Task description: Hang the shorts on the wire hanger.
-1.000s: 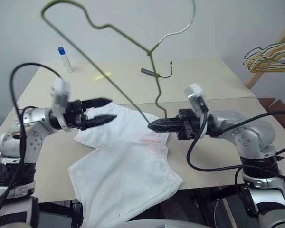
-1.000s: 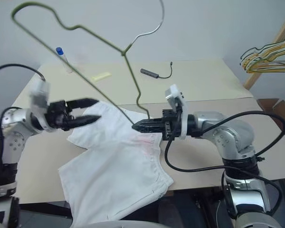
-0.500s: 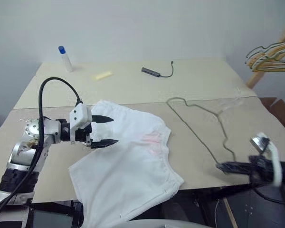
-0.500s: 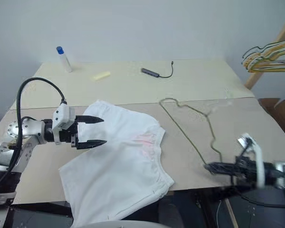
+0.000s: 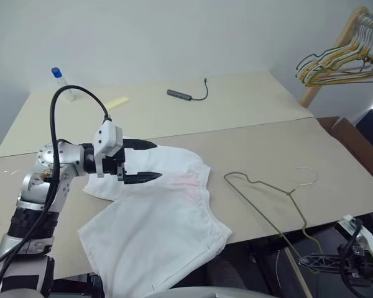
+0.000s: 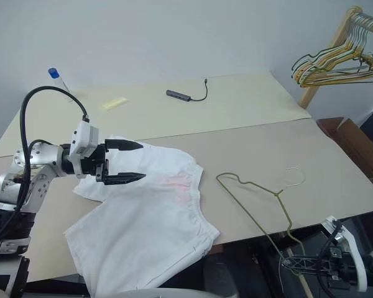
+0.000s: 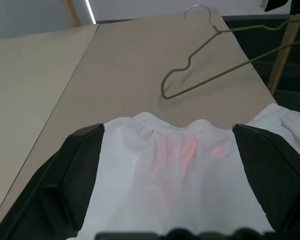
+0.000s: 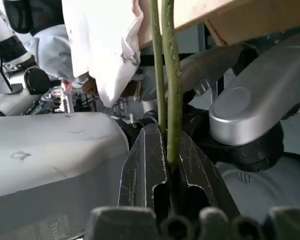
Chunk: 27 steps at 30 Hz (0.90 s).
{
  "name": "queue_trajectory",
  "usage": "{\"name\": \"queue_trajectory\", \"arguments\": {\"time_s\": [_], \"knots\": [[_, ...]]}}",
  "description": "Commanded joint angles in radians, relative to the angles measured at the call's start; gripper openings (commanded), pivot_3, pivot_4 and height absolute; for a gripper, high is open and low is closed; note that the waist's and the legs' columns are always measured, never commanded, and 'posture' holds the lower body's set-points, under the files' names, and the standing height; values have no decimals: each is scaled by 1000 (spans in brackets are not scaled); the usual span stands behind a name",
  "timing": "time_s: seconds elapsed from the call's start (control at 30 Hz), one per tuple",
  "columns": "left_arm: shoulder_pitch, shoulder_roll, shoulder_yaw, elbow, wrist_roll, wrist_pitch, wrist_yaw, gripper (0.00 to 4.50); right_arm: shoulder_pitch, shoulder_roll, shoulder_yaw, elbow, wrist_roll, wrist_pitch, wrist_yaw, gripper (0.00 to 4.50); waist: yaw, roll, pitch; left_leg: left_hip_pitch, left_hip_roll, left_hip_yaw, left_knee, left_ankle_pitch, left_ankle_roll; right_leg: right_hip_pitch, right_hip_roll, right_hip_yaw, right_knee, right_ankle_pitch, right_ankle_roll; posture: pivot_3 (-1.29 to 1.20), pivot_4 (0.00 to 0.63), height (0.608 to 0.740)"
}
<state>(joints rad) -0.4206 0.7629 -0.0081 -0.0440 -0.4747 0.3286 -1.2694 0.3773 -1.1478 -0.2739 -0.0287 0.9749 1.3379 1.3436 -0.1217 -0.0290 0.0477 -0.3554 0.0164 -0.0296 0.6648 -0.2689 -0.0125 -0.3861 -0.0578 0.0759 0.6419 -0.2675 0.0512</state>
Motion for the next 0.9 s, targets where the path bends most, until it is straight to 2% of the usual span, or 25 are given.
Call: {"name": "queue_trajectory", "arguments": {"time_s": [0.03,0.47,0.6,0.9], "knots": [[3,11,18,-30,0,-8,4,4467,-42,10,20,-9,-9,0,-22,0,1,0,0,0,0,0,0,0,0,0,0,0,0,0,0,-124,0,740],[13,16,14,-31,25,-12,20,4467,-185,74,128,1,-34,-5,-67,0,8,0,0,0,0,0,0,0,0,0,0,0,0,0,0,-97,0,740],[20,16,21,-36,26,-10,22,4467,-196,79,159,-17,-42,-15,-66,0,19,0,0,0,0,0,0,0,0,0,0,0,0,0,0,-91,0,740],[50,20,29,-62,24,-12,36,4467,-191,60,144,-20,-32,-59,2,0,36,0,0,1,0,0,0,0,0,0,0,0,1,0,0,-70,0,740]]}}
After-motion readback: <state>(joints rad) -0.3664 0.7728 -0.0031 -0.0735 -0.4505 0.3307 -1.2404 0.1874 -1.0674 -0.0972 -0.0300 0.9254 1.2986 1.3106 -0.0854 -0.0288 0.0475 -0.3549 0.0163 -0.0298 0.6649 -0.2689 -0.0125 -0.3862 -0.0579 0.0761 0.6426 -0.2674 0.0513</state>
